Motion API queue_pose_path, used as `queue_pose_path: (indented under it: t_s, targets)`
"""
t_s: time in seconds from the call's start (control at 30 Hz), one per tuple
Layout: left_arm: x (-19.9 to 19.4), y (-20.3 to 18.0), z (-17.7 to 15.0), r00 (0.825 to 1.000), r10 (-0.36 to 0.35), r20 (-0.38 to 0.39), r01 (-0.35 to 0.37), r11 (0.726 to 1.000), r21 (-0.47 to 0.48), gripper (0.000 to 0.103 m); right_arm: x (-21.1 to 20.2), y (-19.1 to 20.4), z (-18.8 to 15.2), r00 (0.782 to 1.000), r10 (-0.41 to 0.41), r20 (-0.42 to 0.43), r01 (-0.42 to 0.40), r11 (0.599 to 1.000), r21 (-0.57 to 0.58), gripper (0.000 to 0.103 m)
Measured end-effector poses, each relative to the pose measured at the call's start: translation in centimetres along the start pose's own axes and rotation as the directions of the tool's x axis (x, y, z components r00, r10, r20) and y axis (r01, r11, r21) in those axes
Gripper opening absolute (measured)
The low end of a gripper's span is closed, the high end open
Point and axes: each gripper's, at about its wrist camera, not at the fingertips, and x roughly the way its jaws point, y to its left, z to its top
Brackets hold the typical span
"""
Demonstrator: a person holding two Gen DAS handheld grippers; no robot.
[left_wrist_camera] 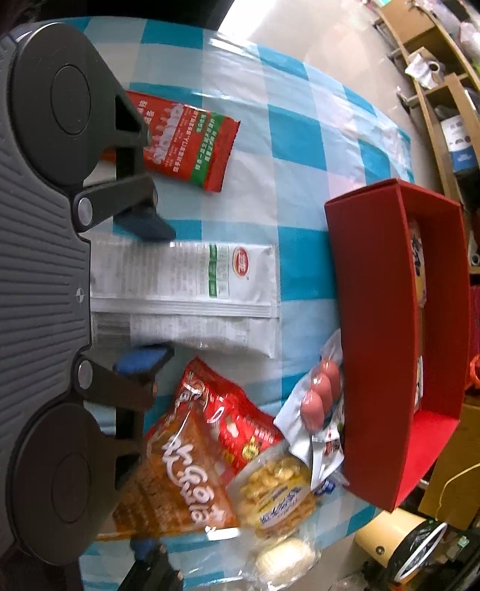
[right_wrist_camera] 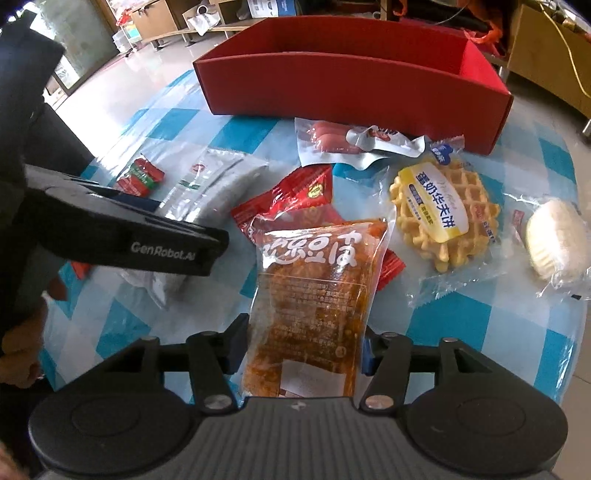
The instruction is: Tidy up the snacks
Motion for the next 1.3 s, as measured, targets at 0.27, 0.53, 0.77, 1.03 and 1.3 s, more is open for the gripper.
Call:
queue_pose_path:
  t_s: [0.27, 0.53, 0.77, 1.03, 1.3]
  targets:
    - [-1.3, -0.5, -0.6, 1.0, 0.022, 0.002, -0.022, 1.0, 0.022, 0.057, -1.3, 0.0, -0.2, 0.999, 0.017, 0.035, -0.016, 1.0, -0.01, 0.048]
    - [-3.0, -0.7, -1.2, 1.0, 0.0, 0.022, -0.001, 1.0, 0.01, 0.056, -3.6, -1.0, 0.0, 0.995, 0.061, 0.077, -0.062, 0.998, 0.008, 0.035]
    - [-1.9, -0.1, -1.7, 0.999, 0.037, -0.019, -0.037, 0.999, -0.015, 0.058, -2.9, -1.5, -0.3, 0.999, 0.023, 0.043, -0.025, 0.999, 0.044, 0.046]
    - [-1.4, 0.2, -1.6, 0.999, 0.037, -0.009, -0.037, 0.999, -0.024, 0.062, -1.6, -0.4, -0.7, 0.994, -0.041, 0.099, 0.031, 0.994, 0.105, 0.079]
    - [-0.3, 1.9, -1.2, 1.0, 0.018, -0.025, -0.02, 0.997, -0.072, 0.08, -0.6, -1.7, -1.6, 0.994, 0.015, 0.108, -0.042, 0.964, 0.261, 0.091]
